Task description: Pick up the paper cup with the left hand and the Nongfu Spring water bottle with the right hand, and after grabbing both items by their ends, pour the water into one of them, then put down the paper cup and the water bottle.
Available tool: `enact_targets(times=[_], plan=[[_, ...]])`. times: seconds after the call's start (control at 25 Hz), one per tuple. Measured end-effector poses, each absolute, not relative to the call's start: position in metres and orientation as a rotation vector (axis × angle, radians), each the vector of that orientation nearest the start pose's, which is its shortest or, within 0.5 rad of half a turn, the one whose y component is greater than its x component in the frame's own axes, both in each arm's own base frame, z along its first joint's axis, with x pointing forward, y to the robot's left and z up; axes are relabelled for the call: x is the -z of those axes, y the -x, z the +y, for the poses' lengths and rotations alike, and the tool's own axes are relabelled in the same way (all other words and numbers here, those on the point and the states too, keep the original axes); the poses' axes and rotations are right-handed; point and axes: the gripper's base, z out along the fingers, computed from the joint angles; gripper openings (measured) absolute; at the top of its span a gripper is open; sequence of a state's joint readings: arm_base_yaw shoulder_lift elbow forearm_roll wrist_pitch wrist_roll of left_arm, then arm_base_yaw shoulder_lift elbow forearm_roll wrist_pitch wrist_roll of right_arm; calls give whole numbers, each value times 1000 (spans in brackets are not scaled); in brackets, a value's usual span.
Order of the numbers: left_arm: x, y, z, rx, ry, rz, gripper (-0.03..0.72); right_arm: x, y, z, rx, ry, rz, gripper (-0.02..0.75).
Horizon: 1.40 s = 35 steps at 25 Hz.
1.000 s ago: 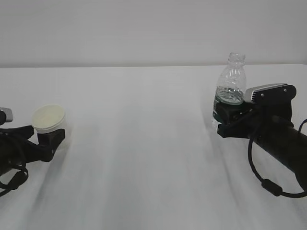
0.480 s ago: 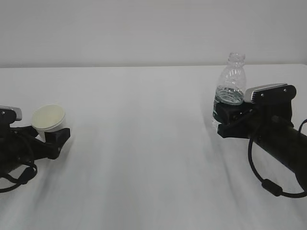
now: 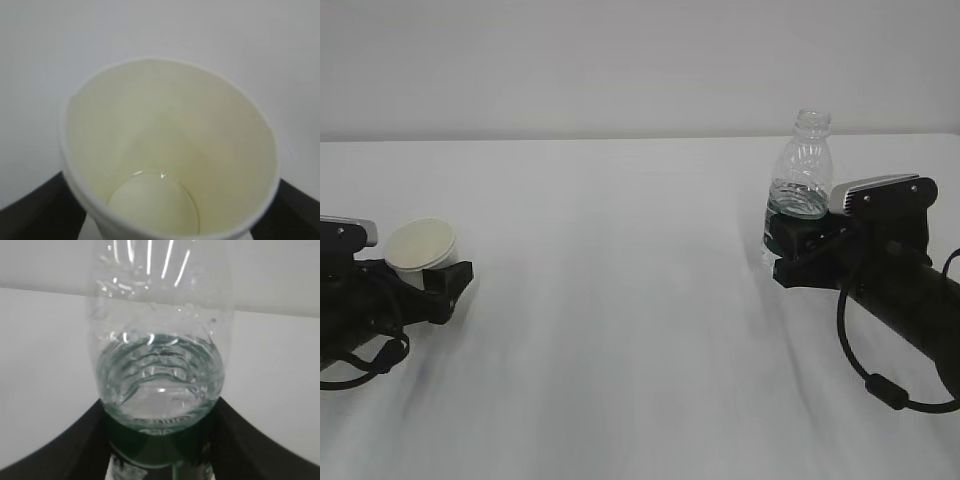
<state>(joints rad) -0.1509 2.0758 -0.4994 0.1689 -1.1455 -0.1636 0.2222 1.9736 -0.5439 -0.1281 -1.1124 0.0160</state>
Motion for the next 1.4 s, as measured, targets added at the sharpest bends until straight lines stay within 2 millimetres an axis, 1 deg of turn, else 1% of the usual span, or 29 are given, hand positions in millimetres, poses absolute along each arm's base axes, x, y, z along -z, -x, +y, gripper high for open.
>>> enact_targets(times=[0.28, 0.68, 1.12, 1.24, 1.28, 1.4], plan=[[-69, -292, -57, 302, -143, 1934, 690, -107, -302, 79, -233, 318, 1780, 414], [-73, -302, -59, 303, -144, 1899, 682, -107, -302, 79, -233, 318, 1780, 414], [-73, -301, -60, 309, -158, 1899, 666, -107, -302, 79, -233, 318, 1780, 414], [-71, -298, -59, 309, -158, 1910, 661, -107, -302, 79, -233, 318, 1780, 414], [-71, -299, -53, 295, -139, 1911, 660, -107, -302, 79, -233, 318, 1780, 414], [-71, -297, -58, 309, -158, 1915, 655, -107, -302, 79, -233, 318, 1780, 414]])
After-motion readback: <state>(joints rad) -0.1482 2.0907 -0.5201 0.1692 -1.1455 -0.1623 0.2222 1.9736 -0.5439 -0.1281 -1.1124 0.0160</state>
